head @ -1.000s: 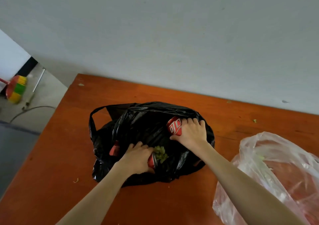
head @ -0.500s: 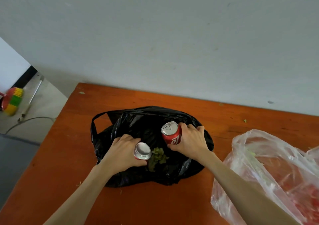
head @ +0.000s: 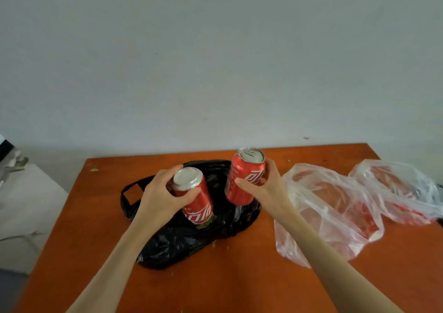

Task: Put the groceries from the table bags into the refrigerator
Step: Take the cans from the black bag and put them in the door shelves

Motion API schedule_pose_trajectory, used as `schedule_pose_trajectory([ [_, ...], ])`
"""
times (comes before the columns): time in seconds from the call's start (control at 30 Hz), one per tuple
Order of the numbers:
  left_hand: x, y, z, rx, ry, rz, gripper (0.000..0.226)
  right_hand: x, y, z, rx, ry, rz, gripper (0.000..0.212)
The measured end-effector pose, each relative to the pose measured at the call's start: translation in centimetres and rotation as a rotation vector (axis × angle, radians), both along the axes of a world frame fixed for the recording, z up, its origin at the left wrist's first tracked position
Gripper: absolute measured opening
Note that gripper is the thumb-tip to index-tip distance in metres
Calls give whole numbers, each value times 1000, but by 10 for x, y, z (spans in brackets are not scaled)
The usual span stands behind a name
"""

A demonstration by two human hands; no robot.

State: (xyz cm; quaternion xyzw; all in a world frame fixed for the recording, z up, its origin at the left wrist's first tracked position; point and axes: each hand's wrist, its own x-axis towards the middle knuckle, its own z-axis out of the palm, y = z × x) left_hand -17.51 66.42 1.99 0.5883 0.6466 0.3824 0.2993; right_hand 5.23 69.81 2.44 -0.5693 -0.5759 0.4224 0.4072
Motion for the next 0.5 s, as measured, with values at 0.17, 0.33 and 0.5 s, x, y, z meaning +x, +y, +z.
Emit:
schedule_pose_trajectory([
  [0.17,41,-22,20,39,-127,-165,75,40,-75,16,58,87,-195,67],
  [0.33,109,-55,34,66,-128,-430,46,92,-156,30,82,74,-365,67],
  [0.5,198,-107,53,67,-117,-707,36,156,-245,35,117,43,-640,65],
])
